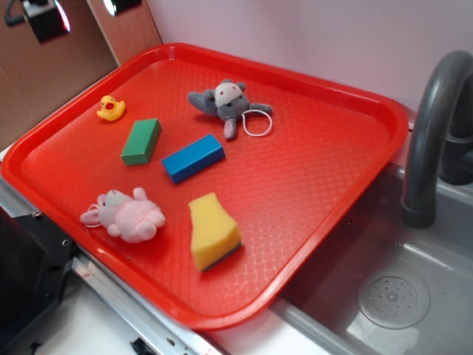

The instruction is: Grab the yellow duck.

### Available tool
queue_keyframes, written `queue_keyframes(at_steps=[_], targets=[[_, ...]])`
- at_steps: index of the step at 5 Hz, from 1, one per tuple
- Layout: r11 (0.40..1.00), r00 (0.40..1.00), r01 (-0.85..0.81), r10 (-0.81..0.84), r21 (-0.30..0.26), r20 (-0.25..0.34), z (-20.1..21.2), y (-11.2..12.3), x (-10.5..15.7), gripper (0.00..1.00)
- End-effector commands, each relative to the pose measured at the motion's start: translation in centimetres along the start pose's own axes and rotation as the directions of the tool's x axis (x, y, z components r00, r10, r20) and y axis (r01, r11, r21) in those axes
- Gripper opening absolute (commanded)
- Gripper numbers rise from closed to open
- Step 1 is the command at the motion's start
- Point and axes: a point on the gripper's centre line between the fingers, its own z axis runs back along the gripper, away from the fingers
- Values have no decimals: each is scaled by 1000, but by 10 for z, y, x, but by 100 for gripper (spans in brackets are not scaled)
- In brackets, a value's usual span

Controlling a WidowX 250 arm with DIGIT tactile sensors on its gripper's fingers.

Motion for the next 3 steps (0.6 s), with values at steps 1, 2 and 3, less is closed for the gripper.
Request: queue_keyframes(at_steps=[1, 2, 3], targets=[[999, 999, 45, -45, -9, 31, -36, 10, 29, 100], [997, 997, 75, -75, -22, 4, -57, -2, 33, 100], [996, 997, 83, -83, -18, -1, -73, -9, 40, 100]])
